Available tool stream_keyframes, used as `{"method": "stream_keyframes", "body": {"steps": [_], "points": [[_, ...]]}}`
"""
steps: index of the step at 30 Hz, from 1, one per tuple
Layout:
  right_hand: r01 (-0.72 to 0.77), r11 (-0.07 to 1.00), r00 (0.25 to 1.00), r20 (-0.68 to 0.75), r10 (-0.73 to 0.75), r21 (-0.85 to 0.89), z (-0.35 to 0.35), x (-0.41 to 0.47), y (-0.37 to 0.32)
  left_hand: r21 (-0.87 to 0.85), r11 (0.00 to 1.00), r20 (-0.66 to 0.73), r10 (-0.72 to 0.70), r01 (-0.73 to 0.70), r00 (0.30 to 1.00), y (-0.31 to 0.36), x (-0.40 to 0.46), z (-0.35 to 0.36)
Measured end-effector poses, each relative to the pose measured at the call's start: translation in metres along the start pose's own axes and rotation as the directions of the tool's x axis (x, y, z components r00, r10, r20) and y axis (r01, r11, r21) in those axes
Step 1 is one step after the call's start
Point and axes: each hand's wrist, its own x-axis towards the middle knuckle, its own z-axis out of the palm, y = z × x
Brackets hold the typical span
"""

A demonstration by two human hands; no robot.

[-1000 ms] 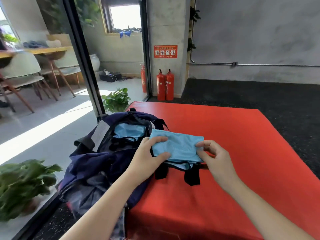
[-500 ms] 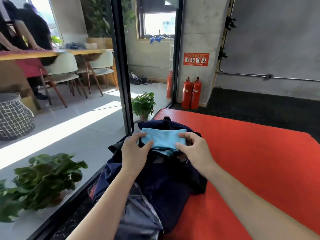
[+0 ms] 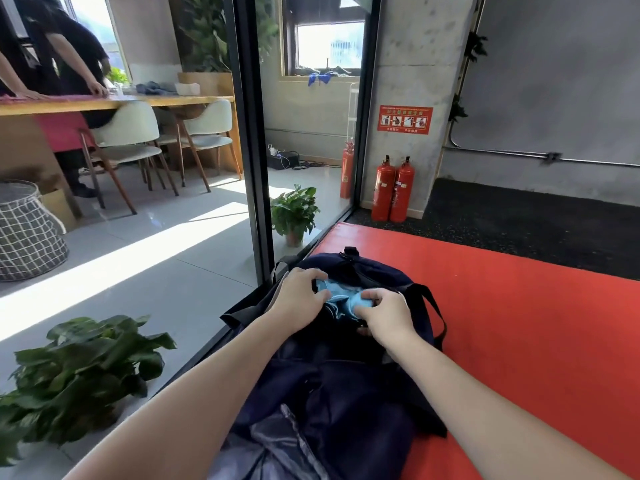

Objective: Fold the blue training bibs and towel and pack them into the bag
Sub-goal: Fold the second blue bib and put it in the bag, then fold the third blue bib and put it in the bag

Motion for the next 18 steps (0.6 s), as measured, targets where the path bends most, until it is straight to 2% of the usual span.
{"method": "stream_keyframes", "body": {"steps": [3,6,11,13,16,18], "points": [[0.034,0.978,0.997,-0.062,-0.048,-0.207,0.002,0.005,0.009,0.057,0.998,0.093,0.028,-0.034,0.995,-0.013,-0.001,0.009],[0.104,0.961,0.984,-0.117,-0.138,-0.258,0.003,0.002,0.013,0.103,0.993,0.178,0.030,-0.049,0.984,-0.021,0.002,0.016],[0.200,0.917,0.950,-0.161,-0.268,-0.345,0.006,0.000,0.018,0.045,0.995,0.025,0.088,-0.089,0.996,-0.017,0.007,0.024],[0.171,0.909,0.961,-0.141,-0.240,-0.380,0.004,0.004,0.021,0.097,0.993,0.064,0.067,-0.073,0.996,-0.022,0.008,0.030],[0.082,0.917,0.995,-0.014,-0.096,-0.391,-0.001,0.006,0.022,0.159,0.984,0.204,-0.115,0.082,0.972,-0.025,0.011,0.035],[0.069,0.919,0.997,0.053,-0.053,-0.389,-0.007,0.006,0.021,0.208,0.967,0.238,-0.197,0.148,0.951,-0.025,0.014,0.034]]}}
